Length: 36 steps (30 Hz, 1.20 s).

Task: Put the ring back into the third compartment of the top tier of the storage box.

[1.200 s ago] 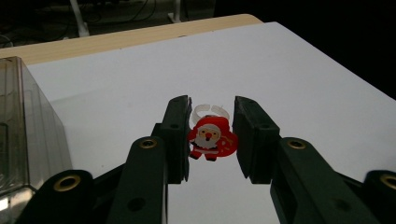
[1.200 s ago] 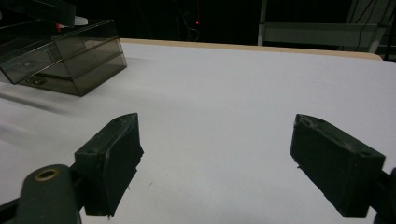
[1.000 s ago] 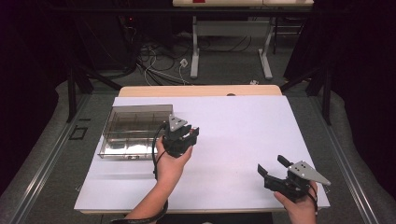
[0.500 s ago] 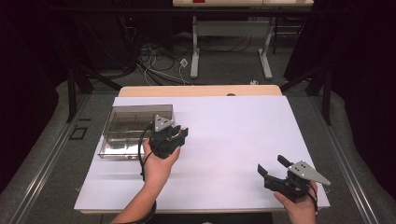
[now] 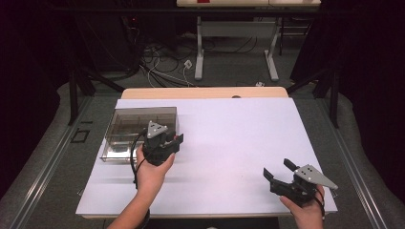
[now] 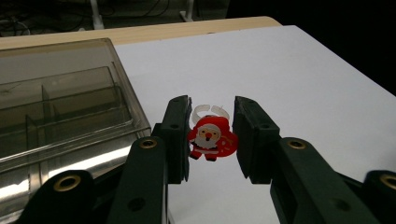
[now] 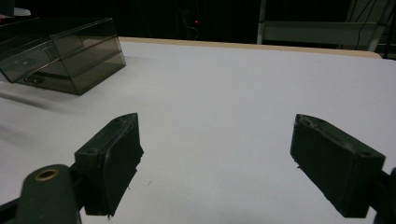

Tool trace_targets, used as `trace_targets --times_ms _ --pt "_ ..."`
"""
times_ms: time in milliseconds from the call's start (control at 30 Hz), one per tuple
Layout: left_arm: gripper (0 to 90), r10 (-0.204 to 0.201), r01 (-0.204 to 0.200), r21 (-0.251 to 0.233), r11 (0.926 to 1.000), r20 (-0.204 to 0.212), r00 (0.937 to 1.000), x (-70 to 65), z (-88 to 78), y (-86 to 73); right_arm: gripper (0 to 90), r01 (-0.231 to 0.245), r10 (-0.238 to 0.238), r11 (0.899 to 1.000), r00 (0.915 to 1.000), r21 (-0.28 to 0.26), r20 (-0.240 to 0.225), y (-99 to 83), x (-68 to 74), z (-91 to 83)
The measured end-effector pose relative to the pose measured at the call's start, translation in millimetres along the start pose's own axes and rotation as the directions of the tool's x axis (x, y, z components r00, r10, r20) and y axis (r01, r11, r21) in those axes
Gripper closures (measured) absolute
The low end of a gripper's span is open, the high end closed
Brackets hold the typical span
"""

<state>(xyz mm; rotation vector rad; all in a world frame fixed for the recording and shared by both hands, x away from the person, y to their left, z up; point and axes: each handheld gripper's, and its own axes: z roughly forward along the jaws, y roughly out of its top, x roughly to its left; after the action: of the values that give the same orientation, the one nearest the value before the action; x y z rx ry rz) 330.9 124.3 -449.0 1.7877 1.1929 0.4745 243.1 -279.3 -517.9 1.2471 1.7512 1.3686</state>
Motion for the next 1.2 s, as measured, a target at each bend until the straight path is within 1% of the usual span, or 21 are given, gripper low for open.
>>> trace_targets --times_ms 33,233,267,400,467,500,533,567,633,767,867,900,967,1067,1133,1167,1200 --pt "66.9 0.0 0.0 0.005 1.0 0.002 1.0 1.5 -1.1 -0.9 15.7 0.005 -0.005 1.0 1.0 0.001 -0.001 0.1 -0.2 -0.1" --pt "66.8 -0.016 0.016 0.01 0.9998 -0.008 0.9998 8.9 -4.8 -8.2 15.7 0.002 -0.002 1.0 1.0 0.0 0.001 -0.2 0.4 0.4" --pt "66.9 -0.013 0.013 0.011 0.9998 -0.011 0.9999 10.3 -5.2 -9.1 15.6 0.006 -0.007 1.0 1.0 0.002 0.001 -0.3 0.0 0.4" --pt "66.8 -0.032 0.032 0.011 0.9994 -0.016 0.9994 14.6 -6.1 -13.3 15.7 0.008 -0.008 1.0 1.0 0.003 -0.001 -0.3 0.3 0.6" --pt "66.9 -0.029 0.029 0.016 0.9995 -0.018 0.9994 17.2 -6.7 -15.0 15.7 0.006 -0.006 1.0 1.0 0.005 0.0 -0.5 0.5 0.6" --pt "66.8 -0.034 0.035 0.017 0.9993 -0.02 0.9992 18.2 -7.0 -16.3 15.7 0.006 -0.006 1.0 1.0 0.007 -0.001 -0.6 0.6 0.7" --pt "66.8 -0.028 0.028 0.017 0.9995 -0.022 0.9994 19.6 -7.3 -16.9 15.7 0.006 -0.006 1.0 1.0 0.007 -0.001 -0.6 0.6 0.7" --pt "66.8 -0.04 0.04 0.013 0.9991 -0.023 0.9989 20.4 -7.4 -18.1 15.7 0.005 -0.005 1.0 1.0 0.007 -0.001 -0.6 0.7 0.6" --pt "66.8 -0.049 0.05 0.018 0.9986 -0.025 0.9985 24.1 -8.1 -21.1 15.7 0.007 -0.006 1.0 1.0 0.006 -0.002 -0.7 0.5 0.7" --pt "66.8 -0.058 0.059 0.017 0.9981 -0.031 0.9978 26.8 -7.8 -24.7 15.7 0.002 -0.002 1.0 1.0 0.012 -0.002 -0.8 0.7 0.9" --pt "66.8 -0.053 0.054 0.024 0.9983 -0.037 0.9979 28.8 -7.8 -27.5 15.7 0.004 -0.004 1.0 1.0 0.011 -0.003 -0.9 0.8 1.1" --pt "66.9 -0.053 0.053 0.023 0.9983 -0.04 0.9978 29.2 -7.7 -28.7 15.7 0.007 -0.007 1.0 1.0 0.013 0.005 -0.9 0.9 0.9" --pt "66.8 -0.049 0.05 0.023 0.9985 -0.045 0.9978 31.1 -8.4 -31.0 15.7 0.007 -0.007 1.0 1.0 0.014 -0.002 -1.0 0.8 1.3" --pt "66.8 -0.062 0.063 0.024 0.9977 -0.047 0.997 35.1 -8.3 -35.0 15.7 0.005 -0.004 1.0 0.9999 0.005 -0.009 -1.5 0.7 2.5" --pt "66.8 -0.065 0.066 0.025 0.9975 -0.049 0.9967 35.7 -7.9 -36.0 15.7 0.003 -0.003 1.0 1.0 0.007 -0.008 -1.6 0.9 2.5" --pt "66.8 -0.061 0.062 0.027 0.9977 -0.052 0.9968 36.4 -7.5 -36.8 15.7 0.01 -0.01 1.0 0.9999 0.013 -0.008 -1.6 0.6 2.4" --pt "66.8 -0.059 0.061 0.029 0.9977 -0.059 0.9965 36.8 -7.1 -37.3 15.7 0.007 -0.007 1.0 0.9999 0.016 -0.009 -1.5 0.8 2.5"
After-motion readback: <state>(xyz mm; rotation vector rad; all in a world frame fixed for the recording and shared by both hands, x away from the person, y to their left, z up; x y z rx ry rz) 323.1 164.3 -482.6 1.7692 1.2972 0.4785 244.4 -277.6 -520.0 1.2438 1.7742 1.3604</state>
